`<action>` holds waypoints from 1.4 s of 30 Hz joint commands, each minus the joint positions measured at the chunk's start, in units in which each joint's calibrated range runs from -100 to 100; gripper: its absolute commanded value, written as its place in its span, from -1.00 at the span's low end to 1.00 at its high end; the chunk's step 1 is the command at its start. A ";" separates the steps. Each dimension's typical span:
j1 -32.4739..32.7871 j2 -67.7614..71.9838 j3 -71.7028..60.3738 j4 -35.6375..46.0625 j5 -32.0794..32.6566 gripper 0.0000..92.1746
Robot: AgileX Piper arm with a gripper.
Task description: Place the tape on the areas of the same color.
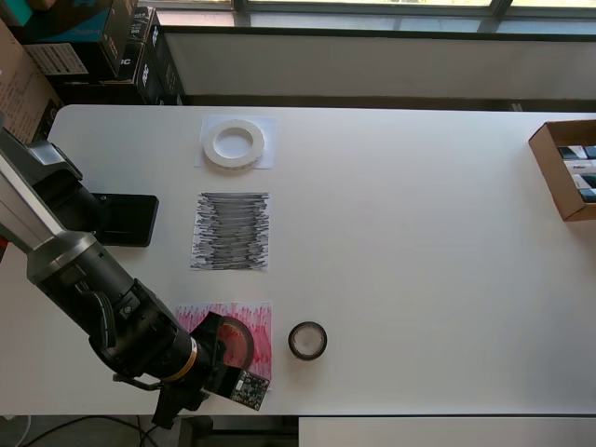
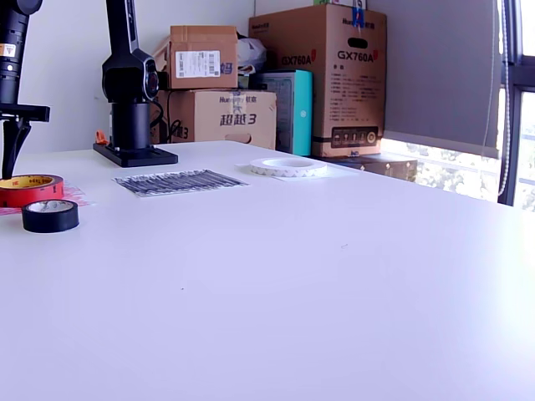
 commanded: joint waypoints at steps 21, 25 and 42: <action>12.82 0.68 -20.71 0.78 13.01 0.21; 12.98 5.07 -21.35 2.31 13.82 0.19; 11.32 13.77 -21.35 2.56 13.25 0.16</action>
